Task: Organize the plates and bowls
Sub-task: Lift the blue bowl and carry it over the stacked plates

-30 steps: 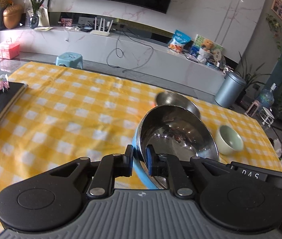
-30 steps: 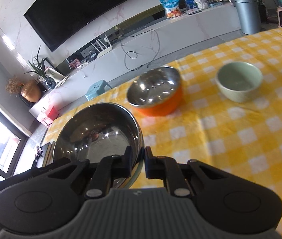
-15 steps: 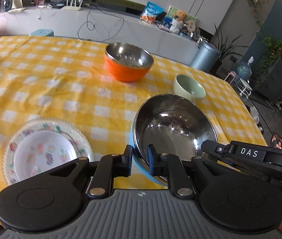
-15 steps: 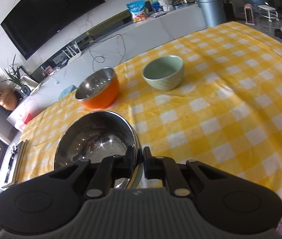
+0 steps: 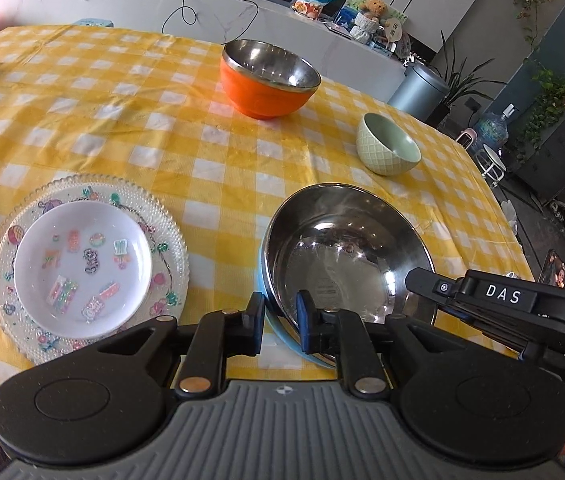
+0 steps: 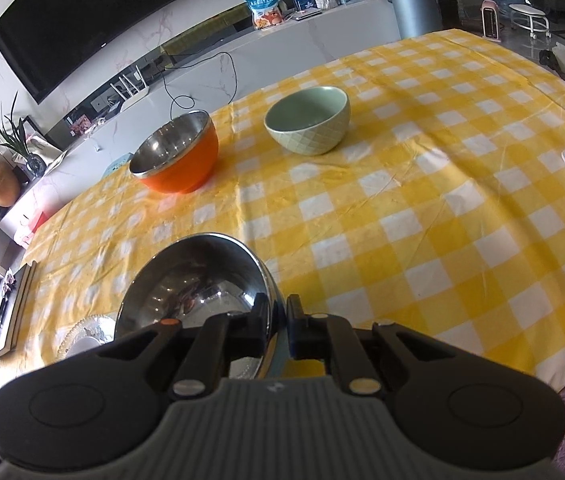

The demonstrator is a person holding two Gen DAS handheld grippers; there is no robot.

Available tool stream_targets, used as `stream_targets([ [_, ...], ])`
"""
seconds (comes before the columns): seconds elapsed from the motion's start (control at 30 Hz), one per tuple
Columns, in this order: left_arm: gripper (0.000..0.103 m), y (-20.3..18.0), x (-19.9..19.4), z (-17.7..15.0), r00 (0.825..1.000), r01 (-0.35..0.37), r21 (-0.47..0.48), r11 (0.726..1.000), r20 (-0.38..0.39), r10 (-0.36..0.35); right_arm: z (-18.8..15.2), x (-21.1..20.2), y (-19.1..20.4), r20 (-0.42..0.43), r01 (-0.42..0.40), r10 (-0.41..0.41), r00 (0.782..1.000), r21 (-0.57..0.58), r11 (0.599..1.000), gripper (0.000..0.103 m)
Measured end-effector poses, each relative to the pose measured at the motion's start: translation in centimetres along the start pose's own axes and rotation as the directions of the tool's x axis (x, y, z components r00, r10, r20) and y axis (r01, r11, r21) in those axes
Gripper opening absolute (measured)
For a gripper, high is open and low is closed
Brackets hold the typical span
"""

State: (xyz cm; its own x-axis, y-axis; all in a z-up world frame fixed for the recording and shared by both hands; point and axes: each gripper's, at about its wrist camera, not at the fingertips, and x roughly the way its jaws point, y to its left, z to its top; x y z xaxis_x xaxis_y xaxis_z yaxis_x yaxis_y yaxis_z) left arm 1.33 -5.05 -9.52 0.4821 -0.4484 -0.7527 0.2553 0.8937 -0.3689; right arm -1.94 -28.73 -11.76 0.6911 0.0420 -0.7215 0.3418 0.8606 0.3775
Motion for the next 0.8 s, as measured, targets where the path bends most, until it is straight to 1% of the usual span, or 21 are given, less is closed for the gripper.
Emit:
stream_targets([
  [0.2, 0.021, -0.08, 0.01, 0.08, 1.000, 0.021, 0.001, 1.000, 0.007, -0.021, -0.04, 0.44, 0.04, -0.005, 0.026, -0.026, 1.000, -0.006, 1.000, 0.007],
  [0.4, 0.022, 0.07, 0.01, 0.13, 0.999, 0.041, 0.006, 0.999, 0.010, -0.041, -0.15, 0.89, -0.34, -0.022, 0.020, -0.020, 1.000, 0.003, 1.000, 0.008],
  [0.43, 0.023, 0.08, 0.01, 0.13, 0.999, 0.044, 0.009, 0.999, 0.012, -0.044, -0.19, 0.90, -0.31, -0.022, 0.020, -0.020, 1.000, 0.002, 1.000, 0.011],
  [0.47, 0.025, 0.15, 0.03, 0.14, 0.999, 0.053, 0.008, 0.999, 0.013, -0.053, -0.21, 0.88, -0.32, -0.023, 0.018, -0.018, 1.000, 0.005, 1.000, 0.011],
  [0.53, 0.039, 0.36, -0.10, 0.19, 0.997, 0.070, -0.002, 0.998, 0.028, -0.070, -0.16, 0.73, -0.31, -0.012, 0.011, -0.011, 1.000, 0.008, 1.000, 0.013],
  [0.57, 0.041, 0.38, -0.18, 0.24, 0.997, 0.068, -0.002, 0.998, 0.043, -0.068, -0.06, 0.63, -0.27, -0.004, 0.011, -0.011, 1.000, 0.006, 1.000, 0.014],
  [0.6, 0.041, 0.40, -0.30, 0.31, 0.996, 0.060, 0.002, 0.998, 0.060, -0.060, 0.02, 0.52, -0.24, 0.006, 0.007, -0.007, 1.000, 0.003, 1.000, 0.021],
  [0.63, 0.041, 0.45, -0.46, 0.40, 0.995, 0.055, 0.004, 0.998, 0.081, -0.055, 0.10, 0.41, -0.22, 0.016, 0.005, -0.005, 1.000, 0.000, 1.000, 0.026],
  [0.7, 0.041, 0.64, -0.54, 0.53, 0.993, 0.060, 0.001, 0.998, 0.099, -0.059, 0.23, 0.35, -0.11, 0.027, 0.019, -0.019, 0.999, -0.013, 1.000, 0.026],
  [0.73, 0.039, 0.71, -0.51, 0.60, 0.993, 0.064, -0.003, 0.998, 0.099, -0.064, 0.26, 0.39, -0.15, 0.029, 0.019, -0.019, 0.999, -0.015, 1.000, 0.026],
  [0.77, 0.035, 0.75, -0.44, 0.64, 0.993, 0.069, -0.005, 0.998, 0.098, -0.068, 0.27, 0.44, -0.26, 0.028, 0.015, -0.015, 1.000, -0.011, 1.000, 0.025],
  [0.8, 0.026, 0.75, -0.38, 0.61, 0.993, 0.072, -0.004, 0.997, 0.094, -0.071, 0.24, 0.48, -0.35, 0.026, 0.010, -0.010, 1.000, -0.006, 1.000, 0.020],
])
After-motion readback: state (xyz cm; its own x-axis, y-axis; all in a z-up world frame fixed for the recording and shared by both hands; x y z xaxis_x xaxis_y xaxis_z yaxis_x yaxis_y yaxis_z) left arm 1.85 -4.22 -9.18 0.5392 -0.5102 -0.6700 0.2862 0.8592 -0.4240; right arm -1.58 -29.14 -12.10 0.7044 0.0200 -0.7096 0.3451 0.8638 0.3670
